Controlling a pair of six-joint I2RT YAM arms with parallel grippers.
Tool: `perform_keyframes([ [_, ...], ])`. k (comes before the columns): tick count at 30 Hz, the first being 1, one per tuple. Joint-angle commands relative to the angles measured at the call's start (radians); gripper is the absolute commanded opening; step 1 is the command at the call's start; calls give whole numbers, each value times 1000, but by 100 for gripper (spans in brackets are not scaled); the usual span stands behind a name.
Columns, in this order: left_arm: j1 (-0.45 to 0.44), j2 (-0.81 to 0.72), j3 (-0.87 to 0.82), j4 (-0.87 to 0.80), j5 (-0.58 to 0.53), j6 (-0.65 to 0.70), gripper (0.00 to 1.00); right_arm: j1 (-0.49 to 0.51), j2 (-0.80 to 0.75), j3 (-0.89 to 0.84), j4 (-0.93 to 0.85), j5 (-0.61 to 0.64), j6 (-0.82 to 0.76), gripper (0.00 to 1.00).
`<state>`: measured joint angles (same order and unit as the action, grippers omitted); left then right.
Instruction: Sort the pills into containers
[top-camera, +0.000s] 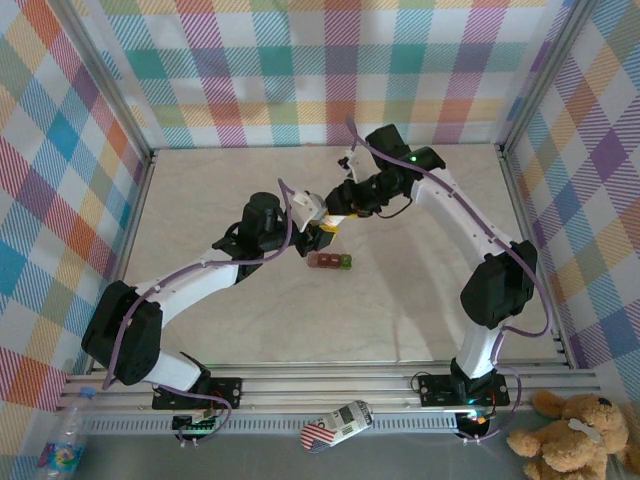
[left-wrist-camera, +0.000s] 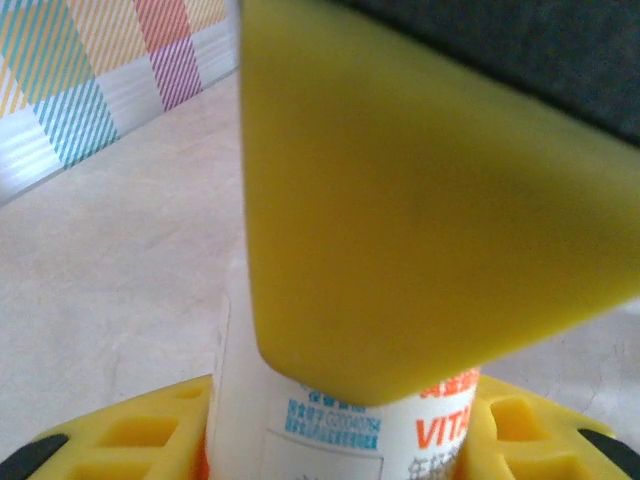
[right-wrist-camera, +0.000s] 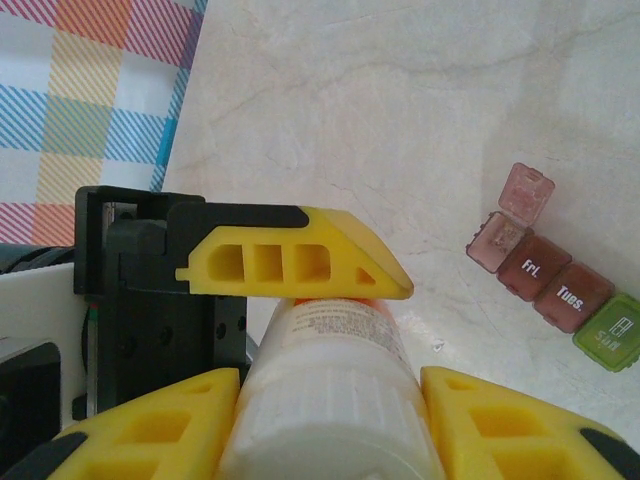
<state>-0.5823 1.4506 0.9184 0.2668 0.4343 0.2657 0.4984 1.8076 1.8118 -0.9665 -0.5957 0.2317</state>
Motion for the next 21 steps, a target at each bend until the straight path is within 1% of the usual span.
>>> perform_keyframes([
  [1,-10,-1,60,-2,-15,-70,24,8,-36,-12,22,-15,9,38],
  [3,-10,3,84,-43,-41,-96,15,7,-40,-17,31,-5,15,40],
  [4,-10,3,92,-57,-51,-109,12,8,-44,-17,34,0,19,43],
  [5,-9,1,97,-66,-62,-121,8,6,-48,-19,36,7,24,47],
  [6,-9,-1,97,-70,-68,-126,2,5,-52,-19,39,14,29,53],
  [7,-10,-6,95,-71,-75,-133,0,2,-56,-20,41,19,34,57],
  [11,-10,-45,65,-60,-105,-131,0,-24,-93,-36,43,47,44,70],
  [14,-10,-65,59,-73,-107,-121,0,-57,-136,-80,47,61,43,77],
  [18,-10,-77,81,-132,-72,-92,0,-103,-212,-178,84,63,65,79],
  [21,-10,-66,122,-203,-47,-76,0,-126,-276,-278,182,69,143,79],
])
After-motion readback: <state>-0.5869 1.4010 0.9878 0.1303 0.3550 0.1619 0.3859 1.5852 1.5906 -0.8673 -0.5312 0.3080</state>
